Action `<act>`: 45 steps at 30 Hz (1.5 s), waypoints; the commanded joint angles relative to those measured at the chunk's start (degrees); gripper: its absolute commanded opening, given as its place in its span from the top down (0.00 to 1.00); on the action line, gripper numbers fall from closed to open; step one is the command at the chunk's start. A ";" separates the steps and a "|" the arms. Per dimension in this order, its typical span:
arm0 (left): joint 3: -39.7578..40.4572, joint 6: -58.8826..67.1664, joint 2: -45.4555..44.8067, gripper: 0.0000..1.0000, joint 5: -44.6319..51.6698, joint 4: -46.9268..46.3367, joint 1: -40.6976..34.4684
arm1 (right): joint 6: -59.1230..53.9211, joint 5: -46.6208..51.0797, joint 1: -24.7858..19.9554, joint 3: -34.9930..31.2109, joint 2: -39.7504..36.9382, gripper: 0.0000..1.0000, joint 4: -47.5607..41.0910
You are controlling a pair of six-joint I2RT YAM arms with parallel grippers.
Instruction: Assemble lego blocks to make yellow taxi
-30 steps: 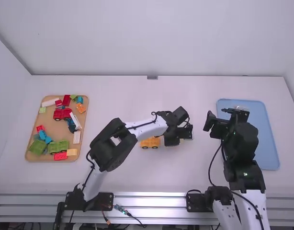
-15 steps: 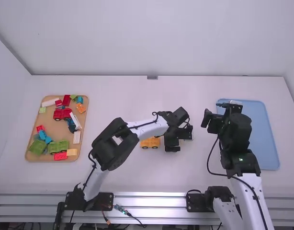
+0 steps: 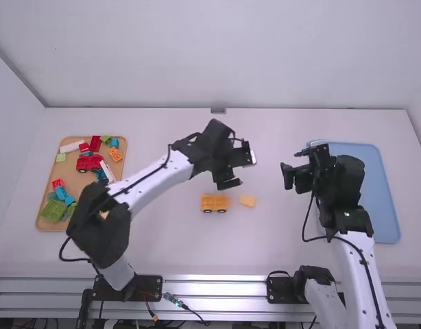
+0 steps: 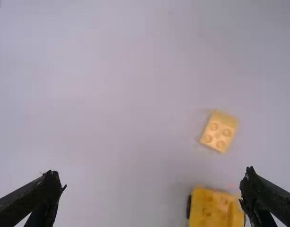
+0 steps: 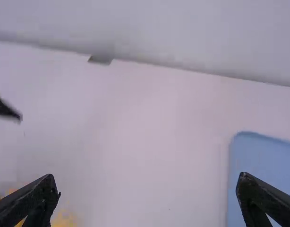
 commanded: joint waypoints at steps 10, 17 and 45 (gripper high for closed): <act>-25.51 2.86 -15.63 0.01 17.68 15.34 13.09 | -18.99 -14.29 2.43 1.81 15.93 0.01 3.56; -34.03 13.88 -16.70 0.01 21.88 19.61 13.68 | -24.52 -14.25 7.39 1.81 23.98 0.01 3.74; -40.30 9.84 7.30 0.01 44.22 48.37 21.88 | -33.46 -23.87 8.94 -18.82 35.63 0.01 35.15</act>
